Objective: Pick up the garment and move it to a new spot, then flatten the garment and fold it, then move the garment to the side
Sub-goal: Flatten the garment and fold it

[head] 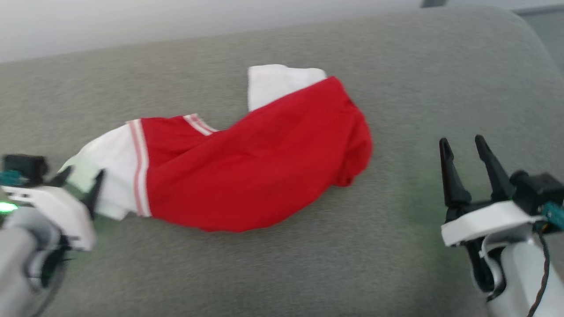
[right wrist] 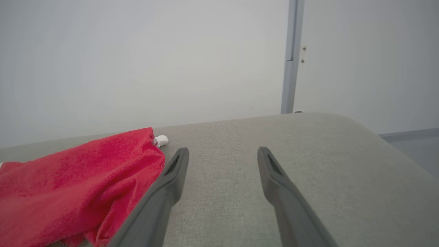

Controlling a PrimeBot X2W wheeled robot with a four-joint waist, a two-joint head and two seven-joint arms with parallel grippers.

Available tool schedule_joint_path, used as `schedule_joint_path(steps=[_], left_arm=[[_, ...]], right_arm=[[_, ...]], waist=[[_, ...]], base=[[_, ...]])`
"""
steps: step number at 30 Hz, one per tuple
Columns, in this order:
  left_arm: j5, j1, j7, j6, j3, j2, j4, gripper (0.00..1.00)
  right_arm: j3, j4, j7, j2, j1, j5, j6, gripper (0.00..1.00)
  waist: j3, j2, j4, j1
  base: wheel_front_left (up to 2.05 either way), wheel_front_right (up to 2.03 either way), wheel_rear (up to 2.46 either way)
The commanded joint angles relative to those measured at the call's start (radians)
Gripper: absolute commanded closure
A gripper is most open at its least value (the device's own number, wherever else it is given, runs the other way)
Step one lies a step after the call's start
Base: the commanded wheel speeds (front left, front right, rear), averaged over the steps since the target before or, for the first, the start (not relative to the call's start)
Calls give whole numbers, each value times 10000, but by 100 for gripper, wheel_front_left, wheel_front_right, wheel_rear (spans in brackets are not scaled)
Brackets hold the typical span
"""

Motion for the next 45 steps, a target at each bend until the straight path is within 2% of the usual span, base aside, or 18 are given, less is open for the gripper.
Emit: schedule_joint_path(steps=[1,2,3,6,8,11,14,16,17,23,29,35,41,42,43,44,45], left_arm=[[83,188,-320,195,37,-270,-103,0],[245,304,-671,407,17,-493,-220,0],[466,510,-1132,799,79,-982,-395,0],[1103,864,-1385,1388,266,-1619,-613,0],[1657,1030,-1402,1712,1049,-2093,-1125,0],[2787,1916,-1402,1966,2169,-2757,-1984,0],[4209,2611,-1405,2120,3030,-3381,-2834,0],[4890,3115,-1406,2172,3586,-3902,-3415,0],[4890,3115,-1406,2172,3586,-3902,-3415,0],[6626,4127,-1408,1665,4514,-5240,-4491,0],[7491,4576,-1407,706,5491,-6390,-4997,0],[8229,4749,-1409,-96,6392,-7200,-5132,0],[8638,4751,-1410,-649,6917,-7629,-5342,0],[8689,4736,-1410,-706,6992,-7670,-5370,0],[8726,4718,-1410,-763,7065,-7705,-5384,0],[8761,4707,-1410,-818,7137,-7729,-5380,0],[8801,4708,-1410,-848,7220,-7750,-5379,0]], right_arm=[[107,56,147,-182,-232,-106,-1,0],[223,125,330,-419,-422,-84,-1,0],[485,256,697,-883,-836,-50,-1,0],[911,461,1331,-1544,-1534,-2,-1,0],[1167,629,1742,-1960,-2059,166,-1,0],[1707,1078,2537,-2579,-2843,476,-1,0],[2724,1622,3657,-3165,-3619,1013,0,0],[3258,1993,4335,-3640,-4233,1374,-4,0],[3258,1993,4335,-3640,-4233,1374,-4,0],[4477,3110,5938,-4597,-5697,2646,-3,0],[5603,3742,7710,-5856,-6957,3735,-3,0],[6528,4056,9639,-6553,-7925,4496,-3,0],[7188,4173,10511,-6720,-7802,5249,0,0],[7265,4186,10556,-6724,-7759,5338,-1,51],[7317,4192,10576,-6730,-7728,5447,-1,94],[7328,4215,10569,-6740,-7699,5575,-1,100],[7340,4188,10457,-6750,-7709,5644,-1,100]], waist=[[-122,0,735,0],[-144,0,988,0],[-172,0,1476,0],[-176,0,2165,0],[-135,0,2624,0],[-27,0,3273,0],[69,0,3835,0],[161,0,4145,0],[161,0,4145,0],[490,0,5290,0],[1289,0,6270,0],[2101,0,6650,0],[2350,0,6687,0],[2344,0,6662,0],[2329,0,6634,0],[2291,0,6595,0],[2251,0,6535,0]], base=[[0,0,0],[0,0,0],[0,0,0],[0,0,0],[0,0,0],[0,0,0],[0,0,0],[0,0,0],[0,0,0],[0,0,0],[0,0,0],[0,0,0],[0,0,0],[0,0,0],[0,0,0],[0,0,0],[0,0,0]])
